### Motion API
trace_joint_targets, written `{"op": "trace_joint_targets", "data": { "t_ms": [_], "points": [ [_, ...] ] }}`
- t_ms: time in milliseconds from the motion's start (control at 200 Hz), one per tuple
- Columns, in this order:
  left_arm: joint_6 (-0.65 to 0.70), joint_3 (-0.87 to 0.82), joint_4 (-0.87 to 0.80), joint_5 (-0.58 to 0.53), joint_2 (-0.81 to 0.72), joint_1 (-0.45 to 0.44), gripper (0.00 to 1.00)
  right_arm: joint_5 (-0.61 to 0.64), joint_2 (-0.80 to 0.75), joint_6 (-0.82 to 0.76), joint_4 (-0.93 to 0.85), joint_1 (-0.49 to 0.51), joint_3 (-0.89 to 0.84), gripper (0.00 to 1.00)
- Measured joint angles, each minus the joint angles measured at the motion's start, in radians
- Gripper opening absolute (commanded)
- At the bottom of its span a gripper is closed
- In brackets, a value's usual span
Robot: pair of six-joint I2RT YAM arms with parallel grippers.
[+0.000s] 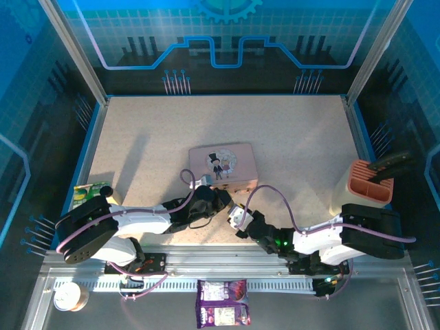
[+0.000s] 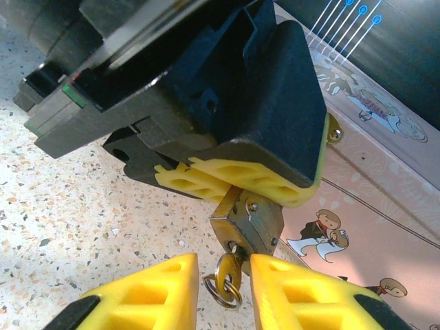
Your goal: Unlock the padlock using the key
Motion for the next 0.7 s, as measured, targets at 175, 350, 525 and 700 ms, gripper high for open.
{"op": "trace_joint_targets", "data": {
  "t_ms": [175,350,525,700],
  "points": [
    [0.001,0.000,0.000,0.000,0.000,0.000,0.00,0.011,0.011,0.010,0.013,0.000,0.000,0.21],
    [0.000,0.000,-0.001,-0.001,0.000,0.001,0.00,0.027,0.027,0.034,0.032,0.000,0.000,0.17],
    [0.001,0.000,0.004,-0.005,0.000,0.002,0.00,0.050,0.042,0.102,0.027,0.006,0.011,0.10],
    [-0.001,0.000,0.019,-0.023,0.000,0.006,0.00,0.072,0.021,0.260,-0.089,0.005,0.063,0.09]
  ]
}}
